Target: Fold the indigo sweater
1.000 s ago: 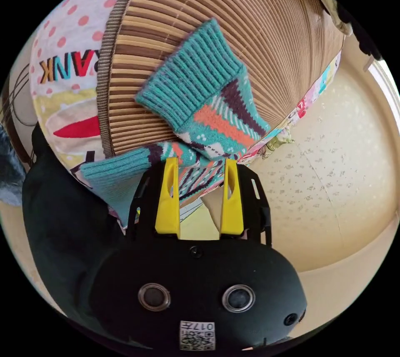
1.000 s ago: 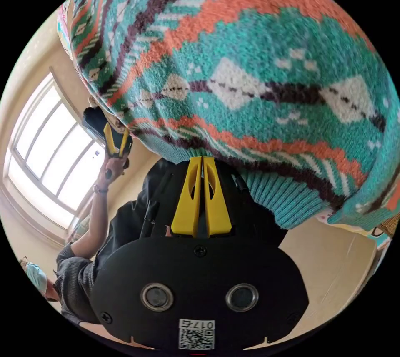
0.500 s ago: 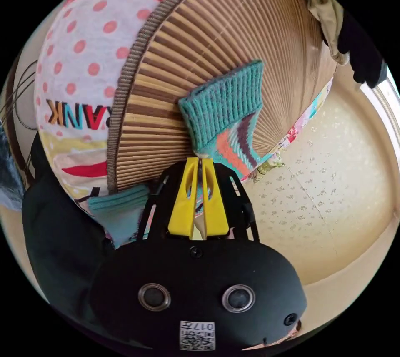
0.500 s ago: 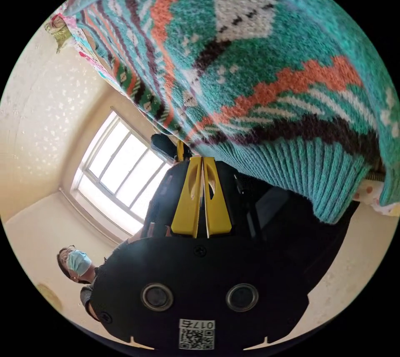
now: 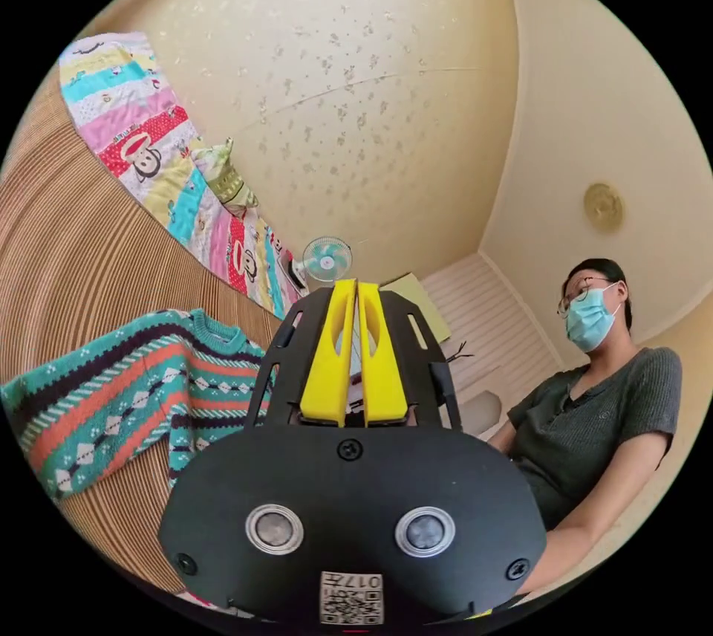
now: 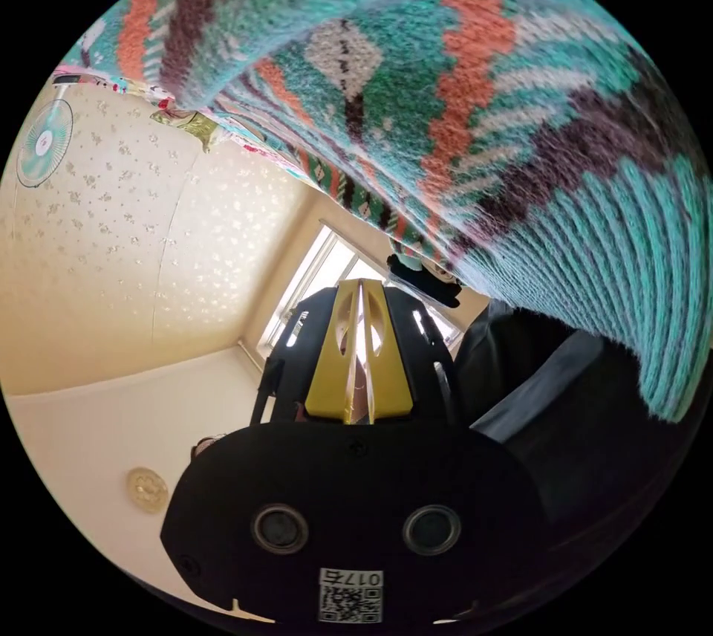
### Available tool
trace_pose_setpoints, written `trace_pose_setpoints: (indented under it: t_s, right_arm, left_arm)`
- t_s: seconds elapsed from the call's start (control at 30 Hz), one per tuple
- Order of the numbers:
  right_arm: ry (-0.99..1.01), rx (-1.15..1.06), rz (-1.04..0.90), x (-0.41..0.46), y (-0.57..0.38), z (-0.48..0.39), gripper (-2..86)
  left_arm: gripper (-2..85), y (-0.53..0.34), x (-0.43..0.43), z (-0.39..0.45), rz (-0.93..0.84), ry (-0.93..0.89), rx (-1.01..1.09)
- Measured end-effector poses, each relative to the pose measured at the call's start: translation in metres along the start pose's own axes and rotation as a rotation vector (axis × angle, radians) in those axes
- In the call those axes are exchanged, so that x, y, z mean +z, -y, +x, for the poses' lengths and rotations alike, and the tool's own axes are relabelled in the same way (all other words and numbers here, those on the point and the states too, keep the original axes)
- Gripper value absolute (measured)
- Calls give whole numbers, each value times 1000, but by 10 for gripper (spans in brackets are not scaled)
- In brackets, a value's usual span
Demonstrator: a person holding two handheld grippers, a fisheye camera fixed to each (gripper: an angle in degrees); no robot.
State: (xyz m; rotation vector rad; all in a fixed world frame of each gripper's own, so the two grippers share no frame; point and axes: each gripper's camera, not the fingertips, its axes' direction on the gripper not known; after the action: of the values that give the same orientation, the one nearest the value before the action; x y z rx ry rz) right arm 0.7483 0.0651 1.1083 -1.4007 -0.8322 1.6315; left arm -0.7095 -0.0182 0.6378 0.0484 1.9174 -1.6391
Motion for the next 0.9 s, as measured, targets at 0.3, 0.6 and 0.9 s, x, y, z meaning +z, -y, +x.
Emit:
trace_pose_setpoints:
  t_s: [0.3, 0.6, 0.9]
  right_arm:
    - [55, -33, 9, -41, -17, 10, 7]
    - [99, -34, 137, -68, -49, 33, 10]
    - [96, -9, 290, -45, -57, 39, 7]
  left_arm:
    - [122, -220, -69, -183, 458, 397, -1087]
    - [114, -320, -106, -237, 776, 299, -1007]
    - [40, -256, -74, -225, 708, 103, -647]
